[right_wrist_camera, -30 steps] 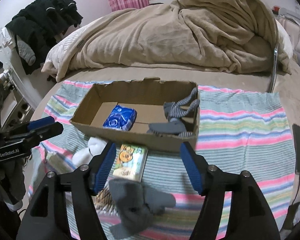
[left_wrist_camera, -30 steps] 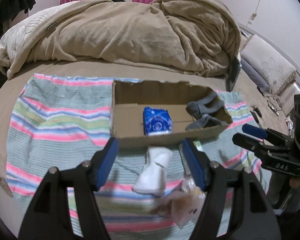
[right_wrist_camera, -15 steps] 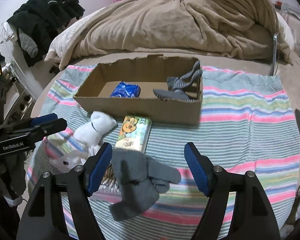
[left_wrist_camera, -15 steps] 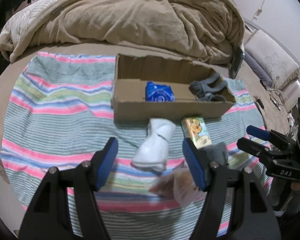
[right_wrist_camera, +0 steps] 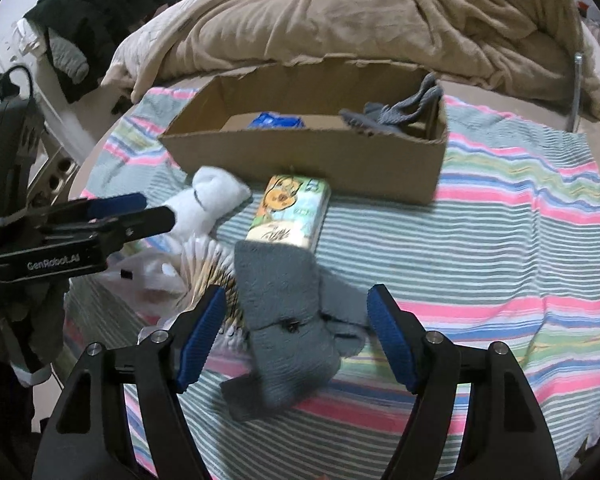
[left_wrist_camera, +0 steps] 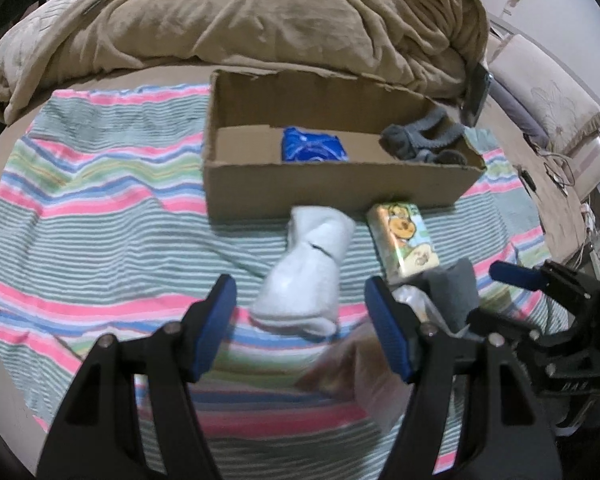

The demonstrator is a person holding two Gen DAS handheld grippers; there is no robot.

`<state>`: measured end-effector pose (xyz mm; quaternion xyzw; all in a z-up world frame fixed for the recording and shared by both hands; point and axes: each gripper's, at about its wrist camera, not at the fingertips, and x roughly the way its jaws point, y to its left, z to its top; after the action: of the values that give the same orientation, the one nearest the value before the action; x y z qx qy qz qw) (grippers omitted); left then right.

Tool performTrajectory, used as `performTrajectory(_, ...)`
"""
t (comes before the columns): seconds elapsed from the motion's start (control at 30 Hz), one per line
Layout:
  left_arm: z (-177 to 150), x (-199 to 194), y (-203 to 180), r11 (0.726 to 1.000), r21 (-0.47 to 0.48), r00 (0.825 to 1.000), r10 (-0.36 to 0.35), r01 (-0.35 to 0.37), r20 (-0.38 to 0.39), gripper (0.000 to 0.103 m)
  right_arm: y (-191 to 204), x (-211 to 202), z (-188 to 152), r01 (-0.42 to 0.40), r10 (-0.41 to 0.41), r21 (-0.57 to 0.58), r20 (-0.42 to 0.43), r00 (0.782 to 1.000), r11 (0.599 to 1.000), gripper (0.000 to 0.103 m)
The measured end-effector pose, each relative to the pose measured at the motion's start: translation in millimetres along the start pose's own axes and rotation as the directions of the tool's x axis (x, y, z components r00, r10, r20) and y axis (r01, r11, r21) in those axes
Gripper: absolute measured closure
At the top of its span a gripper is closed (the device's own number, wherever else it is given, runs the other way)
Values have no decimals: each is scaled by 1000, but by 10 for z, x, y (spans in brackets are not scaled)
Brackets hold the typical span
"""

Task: Organize objects
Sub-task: 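Grasp the white sock with left tool while right tool grasps grey glove, then lower the white sock and grey glove into the box and release both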

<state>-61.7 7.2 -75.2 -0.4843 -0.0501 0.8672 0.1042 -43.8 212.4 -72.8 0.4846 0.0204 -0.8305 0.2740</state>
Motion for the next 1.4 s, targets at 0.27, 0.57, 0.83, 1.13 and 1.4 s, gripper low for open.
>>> performTrajectory(0.27,34,252,-17,1000,12,999,-9,10,-39,36,17,184,-66,-8,8,-13,-57,998,1000,43)
performTrajectory(0.57,38,439,19,1000,2,998,-17,17,-56,50,-38,243,-95,-24,22,-18,-74,997,1000,51)
performTrajectory(0.83,37,414,-22,1000,26,999,3,-2,-32,65,-2,217,-103,-24,21,-49,-61,998,998,59)
performTrajectory(1.13,31,190,-54,1000,19,1000,-5,5,20,68,52,99,-92,-28,27,-58,-29,999,998,61)
performTrajectory(1.4,54,-50,-38,1000,-2,998,-24,24,62,68,131,-38,2,-33,34,-57,14,999,998,61)
